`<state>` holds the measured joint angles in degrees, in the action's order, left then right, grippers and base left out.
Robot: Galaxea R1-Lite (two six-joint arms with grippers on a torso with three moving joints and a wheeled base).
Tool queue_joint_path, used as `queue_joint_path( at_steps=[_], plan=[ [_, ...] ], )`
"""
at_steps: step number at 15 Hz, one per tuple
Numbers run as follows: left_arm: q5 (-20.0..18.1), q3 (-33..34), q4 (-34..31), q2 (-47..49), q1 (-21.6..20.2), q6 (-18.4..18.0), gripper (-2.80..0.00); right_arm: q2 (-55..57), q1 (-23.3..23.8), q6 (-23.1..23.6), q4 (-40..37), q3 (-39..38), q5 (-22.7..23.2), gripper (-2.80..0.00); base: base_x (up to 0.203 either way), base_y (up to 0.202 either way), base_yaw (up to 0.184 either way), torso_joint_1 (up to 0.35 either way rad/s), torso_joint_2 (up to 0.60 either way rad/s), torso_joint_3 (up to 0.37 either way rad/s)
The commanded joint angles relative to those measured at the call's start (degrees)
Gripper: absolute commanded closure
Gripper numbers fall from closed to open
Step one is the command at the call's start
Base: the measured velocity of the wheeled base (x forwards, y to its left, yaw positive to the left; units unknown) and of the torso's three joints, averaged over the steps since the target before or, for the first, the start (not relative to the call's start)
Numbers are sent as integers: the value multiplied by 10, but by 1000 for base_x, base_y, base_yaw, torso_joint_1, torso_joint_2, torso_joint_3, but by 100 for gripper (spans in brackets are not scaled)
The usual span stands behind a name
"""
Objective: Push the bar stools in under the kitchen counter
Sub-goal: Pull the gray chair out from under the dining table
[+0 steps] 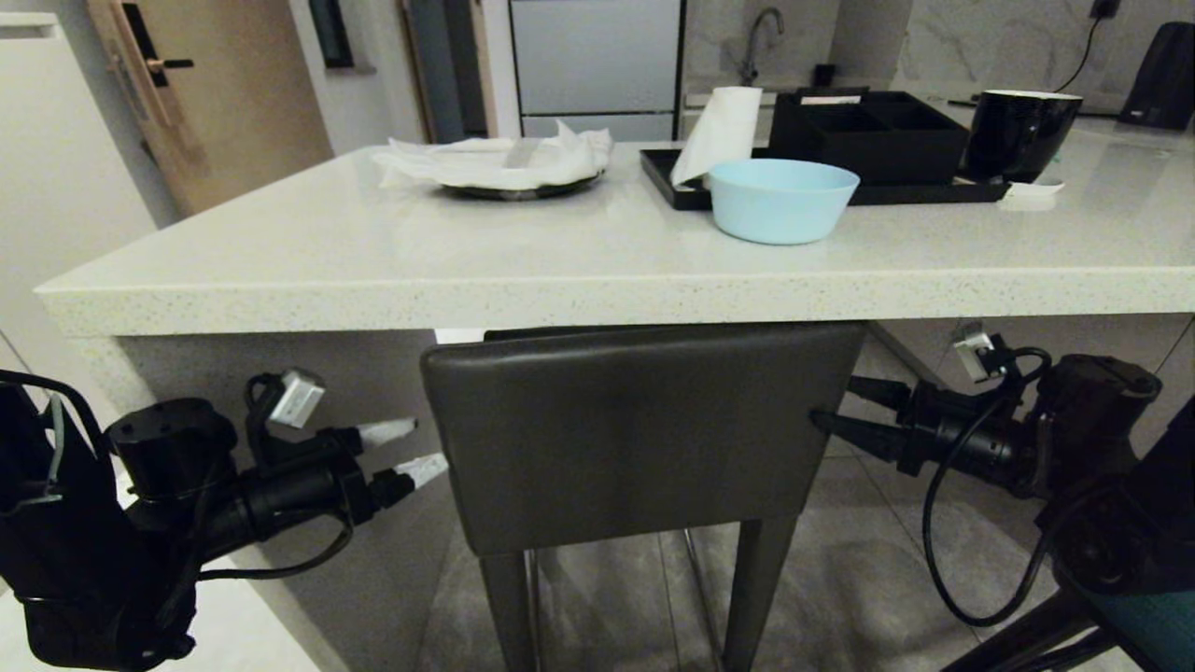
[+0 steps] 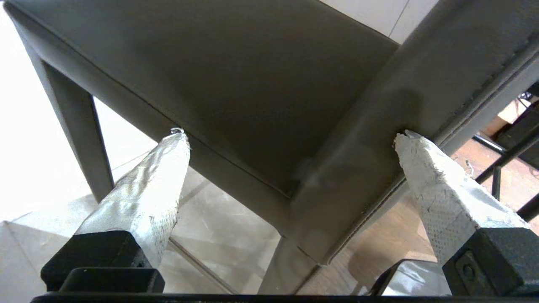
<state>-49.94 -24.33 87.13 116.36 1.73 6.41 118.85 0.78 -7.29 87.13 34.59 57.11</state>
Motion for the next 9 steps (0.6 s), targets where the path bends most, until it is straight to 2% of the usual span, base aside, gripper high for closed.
queue_joint_path(
  at_steps=[1,6,9],
  plan=[
    [-6,5,5,-9,-1,0,-280,2,-20,-4,5,8,1,-280,0,0,0,0,0,0],
    [-16,55,5,-12,-49,-23,-280,4,-22,-4,5,12,1,-280,0,0,0,0,0,0],
    [-52,77,5,-42,-64,-24,-280,2,-22,-4,5,9,1,-280,0,0,0,0,0,0]
  ],
)
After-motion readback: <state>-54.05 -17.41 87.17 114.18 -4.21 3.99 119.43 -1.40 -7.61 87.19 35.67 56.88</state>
